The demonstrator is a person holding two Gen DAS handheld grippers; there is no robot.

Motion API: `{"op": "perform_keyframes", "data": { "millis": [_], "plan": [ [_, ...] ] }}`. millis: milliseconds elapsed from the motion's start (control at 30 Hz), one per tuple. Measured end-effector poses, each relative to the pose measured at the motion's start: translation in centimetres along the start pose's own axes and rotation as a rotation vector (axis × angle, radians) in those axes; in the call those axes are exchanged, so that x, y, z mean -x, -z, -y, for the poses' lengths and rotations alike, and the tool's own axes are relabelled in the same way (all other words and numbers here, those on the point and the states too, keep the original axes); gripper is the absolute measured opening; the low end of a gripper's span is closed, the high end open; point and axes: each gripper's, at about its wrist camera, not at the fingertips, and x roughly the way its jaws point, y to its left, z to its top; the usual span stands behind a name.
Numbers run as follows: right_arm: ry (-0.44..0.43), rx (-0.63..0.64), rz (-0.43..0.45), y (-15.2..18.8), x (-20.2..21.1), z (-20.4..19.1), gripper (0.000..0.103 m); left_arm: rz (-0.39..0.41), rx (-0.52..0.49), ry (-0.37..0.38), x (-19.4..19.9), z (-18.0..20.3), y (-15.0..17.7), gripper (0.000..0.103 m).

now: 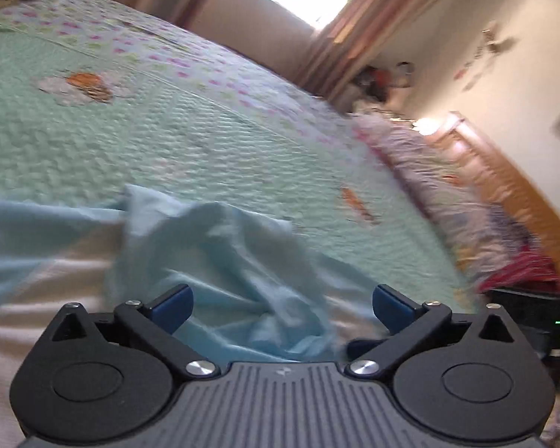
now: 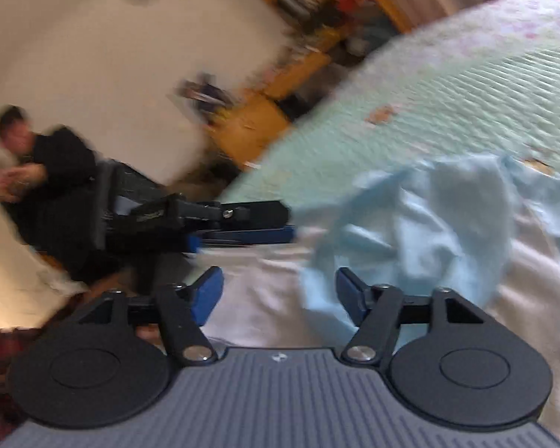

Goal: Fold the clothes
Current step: 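Open both tools to release the sleeve on the jacket and withdraw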

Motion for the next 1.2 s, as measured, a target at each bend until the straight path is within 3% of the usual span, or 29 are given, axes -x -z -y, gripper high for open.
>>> {"op": "perform_keyframes", "data": {
  "millis": [67, 133, 200, 333, 400, 500, 567, 700, 767, 867, 1000, 1200],
  "plan": [
    [-0.032, 0.004, -0.047, 0.2, -1.1, 0.1, 0.077, -0.096, 0.013, -0.027, -2.1, -0.5, 0.7, 0.102],
    [0.027, -0.026, -0.165, 1.0, -3.8, 1.6, 0.077, -0.160, 0.029, -0.069, -3.1, -1.6, 1.5, 0.096],
    [0.100, -0.041, -0.260, 1.7, -6.1, 2.6, 0.078, -0.190, 0.034, -0.080, -3.2, -2.4, 2.2, 0.097],
    [-0.038, 0.004, -0.192, 1.1, -4.7, 0.9, 0.079, -0.173, 0.017, -0.070, -1.2, -2.3, 1.9, 0.097],
    [-0.116, 0.017, -0.131, 0.5, -3.3, 0.4, 0.078, -0.121, 0.021, -0.072, -0.2, -2.6, 1.6, 0.099],
    [-0.129, -0.016, -0.029, 0.2, -1.1, 1.3, 0.079, -0.028, 0.053, -0.072, 1.1, -3.3, 1.2, 0.099],
    [-0.100, -0.047, 0.031, 0.0, 0.0, 2.4, 0.079, 0.035, 0.077, -0.079, 1.9, -4.0, 0.9, 0.100],
    [0.030, -0.170, 0.121, -0.1, 1.0, 4.5, 0.079, 0.149, 0.217, -0.179, 2.9, -7.9, 0.1, 0.100],
    [0.116, -0.209, 0.085, 0.0, 0.4, 5.9, 0.079, 0.191, 0.270, -0.181, 3.2, -9.9, -0.3, 0.100],
    [0.235, -0.191, -0.051, 0.8, -1.2, 6.6, 0.079, 0.230, 0.315, -0.183, 3.0, -12.3, -1.2, 0.100],
    [0.271, -0.087, -0.079, 1.1, -2.0, 5.5, 0.082, 0.280, 0.436, -0.200, 3.7, -15.4, -2.0, 0.098],
    [0.273, -0.081, -0.083, 1.3, -2.3, 5.5, 0.087, 0.324, 0.351, -0.155, 6.2, -15.6, -3.0, 0.100]
  ]
}}
